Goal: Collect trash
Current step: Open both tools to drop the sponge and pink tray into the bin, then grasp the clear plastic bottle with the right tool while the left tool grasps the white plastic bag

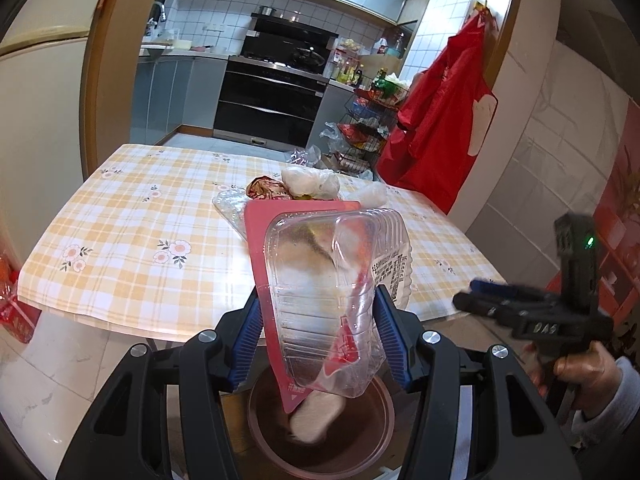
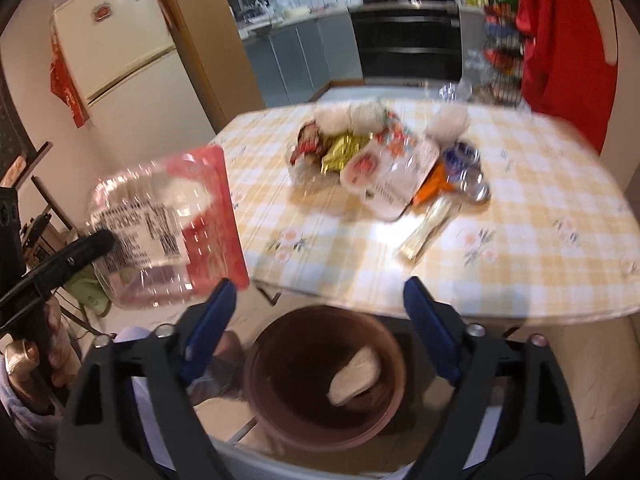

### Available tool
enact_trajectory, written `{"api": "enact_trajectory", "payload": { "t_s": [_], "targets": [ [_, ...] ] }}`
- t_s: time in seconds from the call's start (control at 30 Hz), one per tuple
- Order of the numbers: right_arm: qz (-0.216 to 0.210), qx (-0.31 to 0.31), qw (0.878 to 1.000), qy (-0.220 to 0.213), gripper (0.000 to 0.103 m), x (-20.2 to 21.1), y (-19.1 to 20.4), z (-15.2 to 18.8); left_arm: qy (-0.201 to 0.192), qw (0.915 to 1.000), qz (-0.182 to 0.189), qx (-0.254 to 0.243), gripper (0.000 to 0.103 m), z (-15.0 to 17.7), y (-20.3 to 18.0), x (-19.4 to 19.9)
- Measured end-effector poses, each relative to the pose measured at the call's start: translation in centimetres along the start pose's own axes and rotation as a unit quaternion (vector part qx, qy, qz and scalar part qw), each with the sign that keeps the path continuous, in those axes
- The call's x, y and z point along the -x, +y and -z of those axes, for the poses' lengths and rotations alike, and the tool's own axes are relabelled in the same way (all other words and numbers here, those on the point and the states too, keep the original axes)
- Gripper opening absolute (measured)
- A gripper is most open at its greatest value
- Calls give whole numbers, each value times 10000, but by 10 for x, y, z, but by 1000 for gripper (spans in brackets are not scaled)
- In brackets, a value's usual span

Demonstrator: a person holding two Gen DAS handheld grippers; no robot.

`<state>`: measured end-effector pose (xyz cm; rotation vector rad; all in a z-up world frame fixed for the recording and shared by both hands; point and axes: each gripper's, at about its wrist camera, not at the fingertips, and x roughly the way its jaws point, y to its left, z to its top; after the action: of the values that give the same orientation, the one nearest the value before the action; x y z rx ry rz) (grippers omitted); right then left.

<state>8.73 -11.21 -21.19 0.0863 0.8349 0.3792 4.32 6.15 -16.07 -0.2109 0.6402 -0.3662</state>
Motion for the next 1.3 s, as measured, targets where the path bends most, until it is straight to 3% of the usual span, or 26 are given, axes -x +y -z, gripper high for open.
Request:
{"api": "enact_trajectory", "payload": {
  "t_s": [0.17, 0.4, 0.57, 0.6, 0.63, 0.67, 0.93, 1.3],
  "targets": [
    [401, 26, 9988, -294, 97, 15, -12, -10, 124, 9999, 1, -69, 53, 2, -3, -7],
    [848, -199, 9938, -698, 97, 33, -38, -16, 342, 9991, 71, -242, 54, 9, -14, -20],
    [915, -415, 9925, -698, 97, 36, -53, -16, 528, 9978, 211, -333, 56, 15, -21, -32],
    [929, -453, 9922, -700, 97, 36, -56, -16, 606, 9972, 278, -338, 58, 17, -22, -35],
    [935, -493, 9919, -698, 97, 36, -58, -15, 656, 9968, 313, -330, 70, 19, -22, -38],
    [929, -520, 9919, -699, 97, 35, -59, -14, 667, 9969, 285, -318, 80, 20, -22, -39],
    [890, -590, 9924, -614, 97, 30, -59, -9, 438, 9989, -36, -188, 92, 20, -10, -34],
    [1107, -621, 9906, -513, 97, 24, -65, -6, 193, 9966, -791, -115, 97, 6, 12, -31]
  ]
}}
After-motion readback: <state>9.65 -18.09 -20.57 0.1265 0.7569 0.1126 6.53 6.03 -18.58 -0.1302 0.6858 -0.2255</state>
